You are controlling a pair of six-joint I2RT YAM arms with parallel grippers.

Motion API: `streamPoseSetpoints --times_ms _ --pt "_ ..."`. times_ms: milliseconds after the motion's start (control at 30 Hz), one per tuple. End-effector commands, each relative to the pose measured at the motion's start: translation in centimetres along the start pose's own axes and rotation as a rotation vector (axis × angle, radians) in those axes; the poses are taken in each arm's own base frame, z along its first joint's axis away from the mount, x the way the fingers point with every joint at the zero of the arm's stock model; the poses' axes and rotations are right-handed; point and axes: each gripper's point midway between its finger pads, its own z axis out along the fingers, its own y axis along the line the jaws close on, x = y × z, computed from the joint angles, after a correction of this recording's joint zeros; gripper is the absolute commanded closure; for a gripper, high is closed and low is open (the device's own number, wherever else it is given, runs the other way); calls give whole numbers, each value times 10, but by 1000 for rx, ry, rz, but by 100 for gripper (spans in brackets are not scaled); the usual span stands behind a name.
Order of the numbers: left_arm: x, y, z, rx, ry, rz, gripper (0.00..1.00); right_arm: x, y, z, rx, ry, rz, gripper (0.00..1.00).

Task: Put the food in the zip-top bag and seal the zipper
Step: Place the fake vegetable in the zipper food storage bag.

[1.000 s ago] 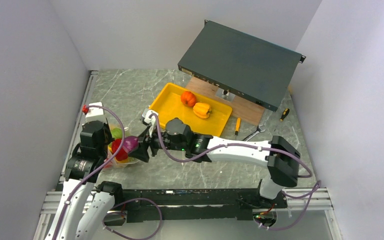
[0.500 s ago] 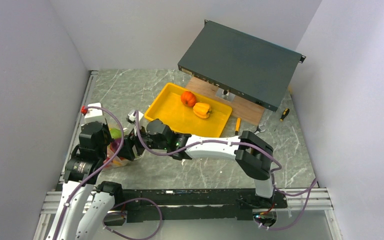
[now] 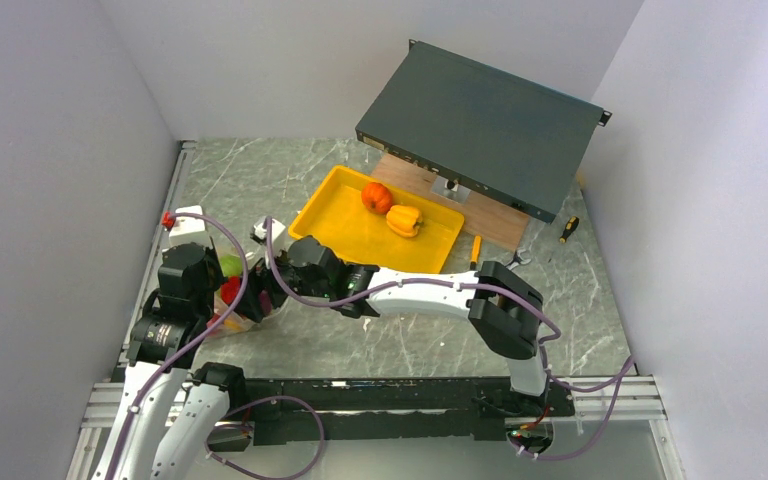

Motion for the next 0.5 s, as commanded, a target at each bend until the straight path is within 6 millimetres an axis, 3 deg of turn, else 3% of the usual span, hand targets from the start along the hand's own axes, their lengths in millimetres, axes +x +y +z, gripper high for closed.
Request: streamPoseSetpoints --times_ms 0,300,467 --pt "-12 -2 -1 11 -47 -23 100 -37 13 -14 2 -65 -38 7" --pt "-11 -2 -1 11 -45 -24 100 -47 0 -47 115 -88 -42 7" --pt "-12 -2 -1 12 -47 -24 100 -47 -19 -63 208 -103 6 15"
